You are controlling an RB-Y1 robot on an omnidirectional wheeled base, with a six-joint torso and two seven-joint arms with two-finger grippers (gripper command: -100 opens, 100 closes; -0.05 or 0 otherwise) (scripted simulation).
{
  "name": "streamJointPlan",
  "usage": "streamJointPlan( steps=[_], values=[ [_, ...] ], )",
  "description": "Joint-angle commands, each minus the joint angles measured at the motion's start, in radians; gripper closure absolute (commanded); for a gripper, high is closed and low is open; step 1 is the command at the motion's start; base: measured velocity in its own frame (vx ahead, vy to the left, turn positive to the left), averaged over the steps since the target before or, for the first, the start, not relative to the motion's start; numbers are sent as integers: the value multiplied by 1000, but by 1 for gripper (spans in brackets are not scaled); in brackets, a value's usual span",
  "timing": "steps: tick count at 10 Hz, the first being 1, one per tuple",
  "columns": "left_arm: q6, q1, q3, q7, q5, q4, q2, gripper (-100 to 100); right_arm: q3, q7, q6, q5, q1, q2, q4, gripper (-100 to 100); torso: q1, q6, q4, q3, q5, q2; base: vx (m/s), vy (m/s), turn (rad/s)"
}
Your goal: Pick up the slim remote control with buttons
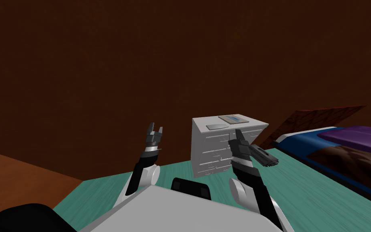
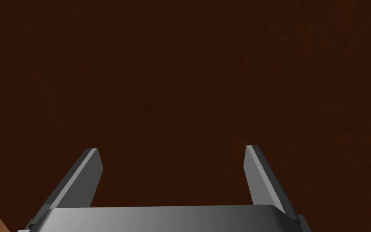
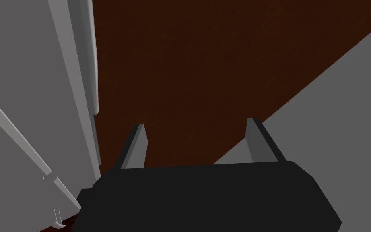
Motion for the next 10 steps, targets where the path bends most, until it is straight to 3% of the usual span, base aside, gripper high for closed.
streamJointPlan(
  steps=[1, 7, 10],
  values=[
    [0, 0, 0, 0, 0, 0, 0, 0, -5, -9, -7, 14, -4, -47, 3, -100, 0, 0, 0, 0, 0, 0, -52, 17, 30],
    [0, 0, 0, 0, 0, 0, 0, 0, -32, -55, -49, 93, -9, -214, 18, -100, 2, 0, 3, 7, 0, 13, -150, 36, 46],
    [0, 0, 0, 0, 0, 0, 0, 0, -56, -87, -83, 153, -6, -300, 33, -100, 3, 0, 2, 4, 1, 7, -102, 49, 60]
  ],
)
